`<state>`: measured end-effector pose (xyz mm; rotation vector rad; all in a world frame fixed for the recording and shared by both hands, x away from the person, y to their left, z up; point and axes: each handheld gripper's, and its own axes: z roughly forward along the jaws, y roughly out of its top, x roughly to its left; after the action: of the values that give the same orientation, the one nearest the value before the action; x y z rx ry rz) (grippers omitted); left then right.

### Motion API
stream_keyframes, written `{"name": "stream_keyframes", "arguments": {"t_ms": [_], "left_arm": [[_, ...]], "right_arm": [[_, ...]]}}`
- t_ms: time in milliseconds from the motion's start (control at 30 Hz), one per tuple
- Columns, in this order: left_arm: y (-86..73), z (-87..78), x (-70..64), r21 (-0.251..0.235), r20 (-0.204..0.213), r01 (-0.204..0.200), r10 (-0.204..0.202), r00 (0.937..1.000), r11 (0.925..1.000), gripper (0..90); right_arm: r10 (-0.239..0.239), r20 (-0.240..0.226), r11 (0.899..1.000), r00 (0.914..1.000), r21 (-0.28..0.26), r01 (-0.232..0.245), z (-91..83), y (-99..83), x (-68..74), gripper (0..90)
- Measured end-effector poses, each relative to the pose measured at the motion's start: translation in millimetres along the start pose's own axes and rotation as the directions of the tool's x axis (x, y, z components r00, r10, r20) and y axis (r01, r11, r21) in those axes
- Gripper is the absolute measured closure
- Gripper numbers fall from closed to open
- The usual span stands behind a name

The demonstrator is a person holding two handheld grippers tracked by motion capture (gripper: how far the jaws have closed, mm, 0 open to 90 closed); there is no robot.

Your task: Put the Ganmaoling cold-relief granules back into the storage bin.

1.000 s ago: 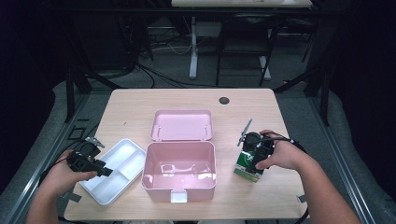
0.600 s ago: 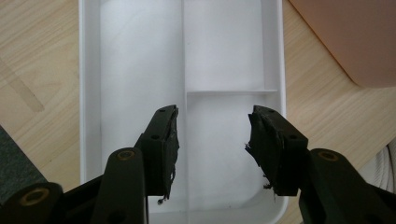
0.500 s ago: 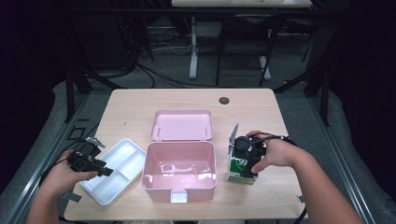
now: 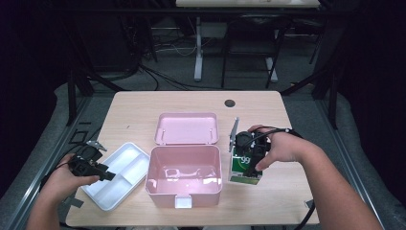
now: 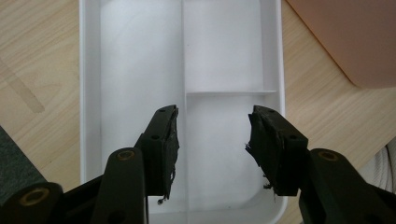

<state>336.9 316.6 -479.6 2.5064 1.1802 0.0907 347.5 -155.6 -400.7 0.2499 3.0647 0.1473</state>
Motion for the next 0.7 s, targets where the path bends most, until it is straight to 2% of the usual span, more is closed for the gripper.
{"name": "stream_keyframes", "arguments": {"t_ms": [233,367,500,700], "left_arm": [[0.5,0.3,-0.8,0.004,-0.001,-0.003,0.003,1.0000,1.0000,51.6],[0.8,-0.4,-0.5,-0.004,-0.001,-0.002,0.002,1.0000,1.0000,51.6],[1.1,0.0,-0.3,-0.002,-0.004,-0.003,0.003,1.0000,1.0000,51.6],[2.6,2.2,-2.4,0.004,-0.001,-0.009,0.009,1.0000,1.0000,51.6]], "right_arm": [[-0.019,0.009,1.000,0.9998,0.019,0.018,-24.6,10.3,2.4,17.0],[-0.029,0.007,0.999,0.9996,0.016,0.028,-27.8,13.6,3.3,17.0],[-0.049,-0.003,0.998,0.9988,0.034,0.049,-29.4,20.8,6.6,17.1],[-0.065,-0.006,0.997,0.9979,0.033,0.065,-39.4,29.9,9.3,17.1]]}}
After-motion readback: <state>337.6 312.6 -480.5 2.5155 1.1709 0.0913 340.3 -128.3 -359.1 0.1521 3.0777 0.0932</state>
